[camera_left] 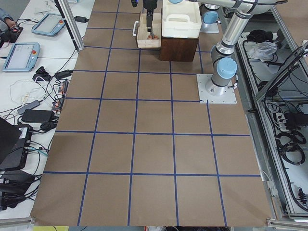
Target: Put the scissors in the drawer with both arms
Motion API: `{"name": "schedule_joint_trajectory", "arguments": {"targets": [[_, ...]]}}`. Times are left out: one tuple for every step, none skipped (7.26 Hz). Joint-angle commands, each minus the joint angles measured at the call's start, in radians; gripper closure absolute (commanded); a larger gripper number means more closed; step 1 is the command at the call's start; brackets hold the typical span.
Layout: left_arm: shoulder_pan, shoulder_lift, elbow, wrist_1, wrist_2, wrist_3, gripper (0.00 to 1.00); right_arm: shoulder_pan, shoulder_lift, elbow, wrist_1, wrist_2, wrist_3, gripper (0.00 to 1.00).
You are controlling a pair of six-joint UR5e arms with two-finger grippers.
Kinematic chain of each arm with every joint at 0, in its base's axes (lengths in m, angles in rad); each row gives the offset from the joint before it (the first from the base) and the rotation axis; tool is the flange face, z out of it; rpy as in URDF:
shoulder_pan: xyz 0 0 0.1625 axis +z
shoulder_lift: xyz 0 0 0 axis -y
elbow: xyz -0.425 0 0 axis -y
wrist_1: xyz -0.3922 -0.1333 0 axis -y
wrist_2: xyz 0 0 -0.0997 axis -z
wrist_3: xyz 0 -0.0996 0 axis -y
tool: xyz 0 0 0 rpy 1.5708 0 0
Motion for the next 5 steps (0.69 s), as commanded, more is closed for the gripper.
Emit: {"name": "schedule_joint_trajectory", "arguments": {"targets": [[-0.008,0.001,0.0,0.002,0.003,-0.023,0.0,0.0,0.0,0.0,-0.001,0.0,0.0,0.0],[-0.008,-0.003,-0.002,0.013,0.001,-0.023,0.0,0.0,0.0,0.0,-0.001,0.0,0.0,0.0],[-0.008,-0.003,-0.002,0.017,0.001,-0.014,0.0,0.0,0.0,0.0,-0.001,0.0,0.0,0.0],[-0.008,-0.005,-0.002,0.017,0.001,-0.004,0.0,0.0,0.0,0.0,-0.001,0.0,0.0,0.0],[-0.008,-0.005,-0.002,0.017,0.001,-0.004,0.0,0.0,0.0,0.0,0.0,0.0,0.0,0.0]]}}
